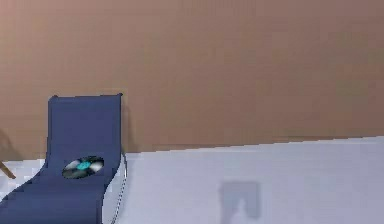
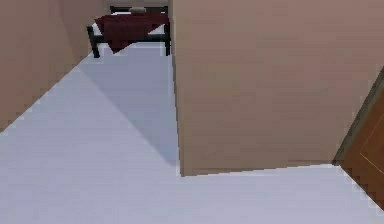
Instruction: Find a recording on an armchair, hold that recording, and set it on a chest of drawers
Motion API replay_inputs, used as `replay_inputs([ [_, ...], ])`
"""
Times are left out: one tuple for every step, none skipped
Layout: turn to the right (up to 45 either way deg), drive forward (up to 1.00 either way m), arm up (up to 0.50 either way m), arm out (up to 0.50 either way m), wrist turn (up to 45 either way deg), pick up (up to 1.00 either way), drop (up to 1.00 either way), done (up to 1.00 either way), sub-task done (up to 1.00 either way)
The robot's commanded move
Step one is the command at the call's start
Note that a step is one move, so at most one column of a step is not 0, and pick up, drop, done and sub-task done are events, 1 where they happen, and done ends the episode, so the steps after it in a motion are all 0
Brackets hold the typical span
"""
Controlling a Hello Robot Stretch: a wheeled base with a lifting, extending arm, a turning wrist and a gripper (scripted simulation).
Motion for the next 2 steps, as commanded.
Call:
replay_inputs([
  [12.0, 0.00, 0.00, 0.00, 0.0, 0.00, 0.00, 0.00, 0.00],
  [0.0, 0.25, 0.00, 0.00, 0.0, 0.00, 0.00, 0.00, 0.00],
])
